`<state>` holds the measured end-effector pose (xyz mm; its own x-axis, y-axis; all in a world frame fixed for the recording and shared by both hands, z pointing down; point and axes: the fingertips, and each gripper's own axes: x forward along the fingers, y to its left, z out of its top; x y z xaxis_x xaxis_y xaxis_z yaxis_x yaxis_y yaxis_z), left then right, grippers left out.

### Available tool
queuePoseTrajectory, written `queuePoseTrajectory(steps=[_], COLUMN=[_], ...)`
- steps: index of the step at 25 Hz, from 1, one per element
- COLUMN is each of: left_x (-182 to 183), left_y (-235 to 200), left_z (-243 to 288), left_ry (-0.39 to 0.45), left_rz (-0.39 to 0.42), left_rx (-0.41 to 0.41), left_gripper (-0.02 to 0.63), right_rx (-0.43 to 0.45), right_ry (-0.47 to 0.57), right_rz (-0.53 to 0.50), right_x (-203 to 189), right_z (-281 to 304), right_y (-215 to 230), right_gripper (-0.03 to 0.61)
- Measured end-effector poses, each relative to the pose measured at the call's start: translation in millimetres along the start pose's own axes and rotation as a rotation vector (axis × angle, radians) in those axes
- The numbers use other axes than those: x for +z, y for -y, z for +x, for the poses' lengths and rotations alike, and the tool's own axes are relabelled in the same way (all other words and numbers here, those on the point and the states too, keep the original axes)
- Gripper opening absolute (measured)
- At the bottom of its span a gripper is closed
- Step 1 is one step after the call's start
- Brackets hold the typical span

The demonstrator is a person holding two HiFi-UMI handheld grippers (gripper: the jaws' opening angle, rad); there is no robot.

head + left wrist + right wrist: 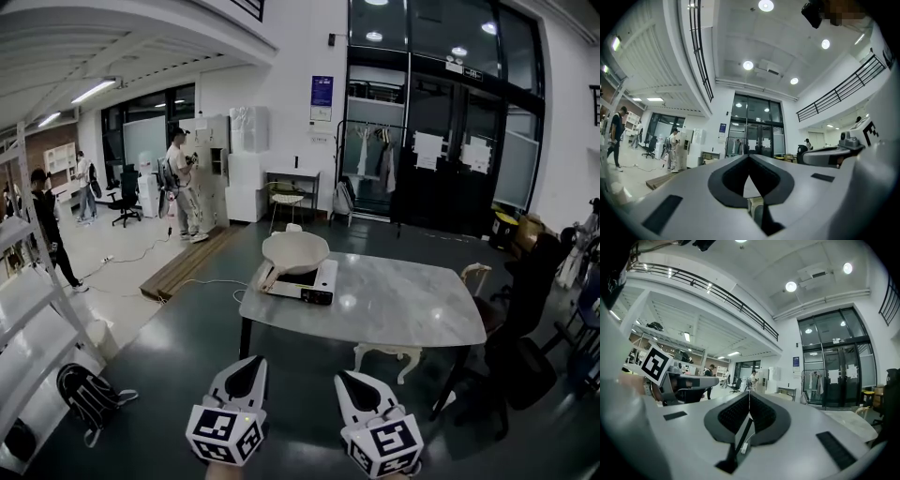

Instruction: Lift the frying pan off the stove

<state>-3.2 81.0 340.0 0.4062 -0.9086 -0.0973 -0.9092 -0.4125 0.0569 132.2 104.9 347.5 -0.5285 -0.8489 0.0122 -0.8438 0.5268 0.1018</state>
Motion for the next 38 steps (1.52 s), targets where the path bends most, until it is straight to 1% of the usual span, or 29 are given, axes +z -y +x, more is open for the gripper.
queuePoseTrajectory(steps=[5, 9, 12, 18, 22, 27, 34, 38], left_x=[1.6, -0.7, -6.5, -9.4, -9.9, -15.1, -24.5, -35.4], left_y=[-29.1, -40.0, -47.3, -69.2, -91.2, -118.3, -163.7, -184.5], left_z=[20.1, 34.5, 44.1, 69.6, 97.4, 140.3, 211.3, 250.3], left_ry=[0.010, 0.008, -0.003, -0.020, -0.020, -0.037, -0.093, -0.118], left_rz=[-0.005, -0.024, -0.030, -0.010, -0.007, 0.038, 0.038, 0.029], left_rx=[-0.002, -0.012, -0.019, -0.016, 0.000, -0.005, -0.005, -0.026], left_gripper=[0.011, 0.011, 0.011, 0.011, 0.011, 0.011, 0.011, 0.011], right_rx=[-0.005, -0.022, -0.040, -0.017, 0.006, 0.013, 0.032, 0.039], right_ry=[-0.008, -0.030, -0.042, -0.046, -0.055, -0.065, -0.080, -0.084], right_rz=[-0.004, -0.010, 0.006, 0.016, 0.010, 0.042, 0.078, 0.097], right_x=[-1.5, -3.0, -7.3, -12.8, -18.7, -30.6, -35.8, -41.6], right_z=[31.8, 43.1, 53.9, 90.0, 122.7, 171.1, 249.3, 288.6], right_y=[1.8, 9.2, 16.3, 24.9, 36.5, 61.3, 94.0, 110.6], right_gripper=[0.025, 0.025, 0.025, 0.025, 0.025, 0.025, 0.026, 0.026])
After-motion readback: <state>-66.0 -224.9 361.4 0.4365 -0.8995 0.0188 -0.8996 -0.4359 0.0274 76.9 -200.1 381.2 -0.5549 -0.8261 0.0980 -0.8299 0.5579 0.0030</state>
